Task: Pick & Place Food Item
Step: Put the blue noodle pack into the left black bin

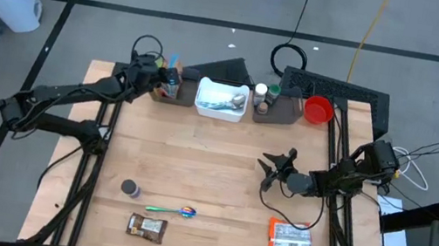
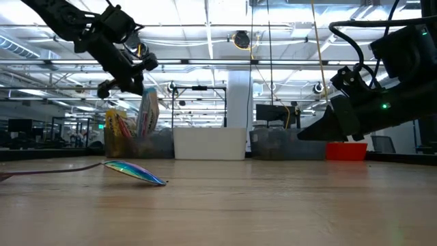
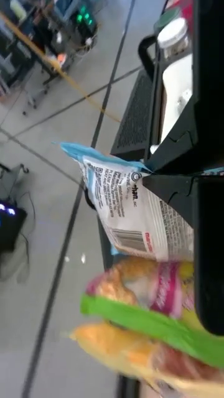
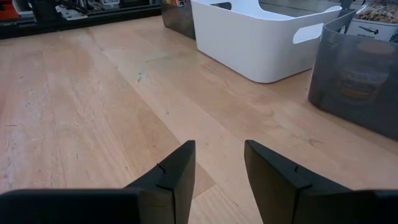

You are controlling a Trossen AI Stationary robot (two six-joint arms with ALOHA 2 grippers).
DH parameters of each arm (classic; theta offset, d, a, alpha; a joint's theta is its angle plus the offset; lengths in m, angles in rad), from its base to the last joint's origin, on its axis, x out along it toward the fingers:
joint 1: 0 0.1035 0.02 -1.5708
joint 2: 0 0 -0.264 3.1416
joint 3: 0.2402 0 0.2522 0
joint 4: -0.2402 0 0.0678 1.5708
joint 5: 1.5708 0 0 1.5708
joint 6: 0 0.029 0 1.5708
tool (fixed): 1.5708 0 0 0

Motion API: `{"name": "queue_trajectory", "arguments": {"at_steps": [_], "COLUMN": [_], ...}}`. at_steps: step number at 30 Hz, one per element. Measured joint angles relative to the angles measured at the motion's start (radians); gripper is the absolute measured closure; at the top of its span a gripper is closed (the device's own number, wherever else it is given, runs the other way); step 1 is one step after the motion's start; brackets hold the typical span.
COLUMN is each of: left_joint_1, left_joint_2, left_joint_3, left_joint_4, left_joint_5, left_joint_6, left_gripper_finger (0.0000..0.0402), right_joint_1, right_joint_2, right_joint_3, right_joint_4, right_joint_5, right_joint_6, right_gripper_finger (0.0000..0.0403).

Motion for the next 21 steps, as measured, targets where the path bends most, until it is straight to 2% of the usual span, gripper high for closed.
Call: {"name": "queue_trajectory", "arguments": {"at_steps": [8,16,21], "left_joint_1": [-0.008,-0.008,-0.008], "left_joint_2": [0.008,0.101,0.152], "left_joint_3": [0.0,0.0,0.0], "left_joint_4": [0.054,0.072,0.141], "left_joint_5": [0.024,0.043,0.08], "left_joint_6": [0.037,0.022,0.019], "left_gripper_finger": [0.0401,0.0401,0.0401], "right_joint_1": [0.0,0.0,0.0], "right_joint_2": [0.0,0.0,0.0], "right_joint_3": [0.0,0.0,0.0], "right_joint_4": [0.0,0.0,0.0], "right_joint_5": [0.0,0.0,0.0], "right_joint_6": [0.0,0.0,0.0], "right_gripper_finger": [0.0273,0.0273,0.0273]}}
